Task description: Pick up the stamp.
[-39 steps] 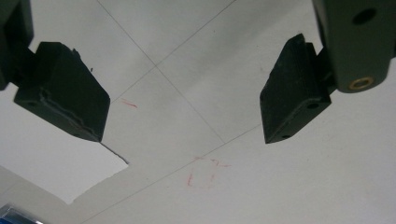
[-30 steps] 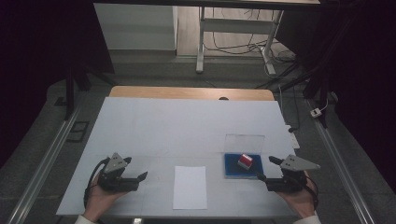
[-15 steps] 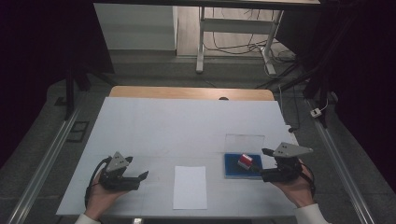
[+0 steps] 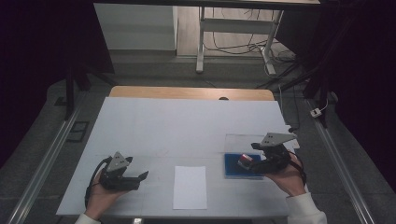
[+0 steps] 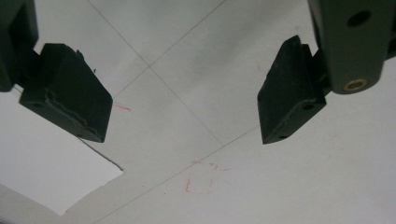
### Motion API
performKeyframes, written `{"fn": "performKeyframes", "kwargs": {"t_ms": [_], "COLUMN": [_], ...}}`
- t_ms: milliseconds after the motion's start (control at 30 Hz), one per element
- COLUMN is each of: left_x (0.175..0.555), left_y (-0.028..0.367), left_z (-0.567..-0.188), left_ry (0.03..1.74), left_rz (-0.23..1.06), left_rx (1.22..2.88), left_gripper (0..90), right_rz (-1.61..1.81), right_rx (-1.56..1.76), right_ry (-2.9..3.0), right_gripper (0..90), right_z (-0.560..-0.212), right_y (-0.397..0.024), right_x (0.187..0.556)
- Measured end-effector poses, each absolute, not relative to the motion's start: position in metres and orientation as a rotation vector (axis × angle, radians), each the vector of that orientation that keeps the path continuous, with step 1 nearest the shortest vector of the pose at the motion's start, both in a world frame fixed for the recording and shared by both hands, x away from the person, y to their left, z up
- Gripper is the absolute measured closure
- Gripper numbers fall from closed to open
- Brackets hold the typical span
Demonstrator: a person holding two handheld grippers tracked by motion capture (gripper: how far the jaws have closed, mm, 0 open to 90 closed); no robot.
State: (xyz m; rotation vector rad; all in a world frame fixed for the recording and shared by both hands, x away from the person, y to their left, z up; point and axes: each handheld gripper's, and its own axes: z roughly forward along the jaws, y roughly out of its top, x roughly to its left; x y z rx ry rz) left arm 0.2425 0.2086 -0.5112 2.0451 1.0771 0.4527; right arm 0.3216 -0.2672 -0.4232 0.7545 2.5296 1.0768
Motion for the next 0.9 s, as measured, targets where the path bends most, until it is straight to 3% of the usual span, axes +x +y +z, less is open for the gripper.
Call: {"fn": "performKeyframes", "kwargs": {"t_ms": [500,900], "left_x": [0.243,0.243], "left_y": [0.208,0.207], "left_z": [-0.512,-0.513], "left_ry": [1.076,1.074], "left_rz": [0.447,0.447], "left_rx": [2.051,2.062], "left_gripper": [19.0,19.1], "right_rz": [0.964,0.895], "right_rx": [0.751,0.804], "right_ry": [2.617,2.604], "right_gripper": [27.9,38.0], "right_z": [-0.44,-0.454], "right_y": [-0.261,-0.266], "right_x": [0.328,0.342]}}
